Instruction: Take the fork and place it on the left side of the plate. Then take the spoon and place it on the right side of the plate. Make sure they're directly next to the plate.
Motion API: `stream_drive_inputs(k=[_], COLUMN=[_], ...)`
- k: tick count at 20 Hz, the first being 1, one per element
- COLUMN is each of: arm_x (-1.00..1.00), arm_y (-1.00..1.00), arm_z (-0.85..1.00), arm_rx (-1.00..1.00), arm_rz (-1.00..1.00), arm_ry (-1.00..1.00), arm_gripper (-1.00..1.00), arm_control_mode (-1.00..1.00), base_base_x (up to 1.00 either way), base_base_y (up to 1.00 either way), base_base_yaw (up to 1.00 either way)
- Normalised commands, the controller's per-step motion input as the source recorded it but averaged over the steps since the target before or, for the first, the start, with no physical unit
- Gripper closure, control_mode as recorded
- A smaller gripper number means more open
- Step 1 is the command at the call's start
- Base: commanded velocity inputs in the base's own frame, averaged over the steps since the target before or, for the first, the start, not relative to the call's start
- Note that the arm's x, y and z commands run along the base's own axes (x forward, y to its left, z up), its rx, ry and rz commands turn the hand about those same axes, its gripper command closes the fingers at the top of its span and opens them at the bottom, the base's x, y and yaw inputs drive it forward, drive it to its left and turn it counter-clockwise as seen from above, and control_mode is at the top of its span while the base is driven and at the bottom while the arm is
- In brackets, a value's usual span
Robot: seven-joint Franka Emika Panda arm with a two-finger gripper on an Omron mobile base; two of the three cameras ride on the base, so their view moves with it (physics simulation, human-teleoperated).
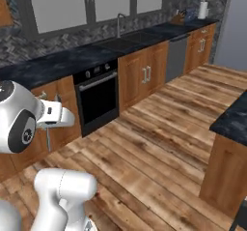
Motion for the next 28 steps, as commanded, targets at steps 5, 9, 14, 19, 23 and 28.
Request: stream_drive_inputs(k=[5, 9, 14, 19, 23, 28], arm_x=[0.0, 0.0, 0.0, 0.0, 0.0, 0.0], arm_y=[0.0, 0.0, 0.0, 0.0, 0.0, 0.0], arm_z=[0.0, 0.0, 0.0, 0.0, 0.0, 0.0], arm_rx=[0.0, 0.0, 0.0, 0.0, 0.0, 0.0], arm_rz=[0.0, 0.0, 0.0, 0.0, 0.0, 0.0], arm_ry=[0.0, 0.0, 0.0, 0.0, 0.0, 0.0], arm_gripper=[1.0, 1.0, 1.0, 1.0, 1.0, 1.0], arm_control_mode=[1.0, 1.0, 1.0, 1.0, 1.0, 1.0], base_base_x=[0.0, 0.0, 0.08, 0.11, 0.09, 0.26], base_base_y=[-0.88, -0.89, -0.84, -0.82, -0.87, -0.93], base_base_yaw=[-0.44, -0.45, -0.5, -0.51, -0.48, -0.42])
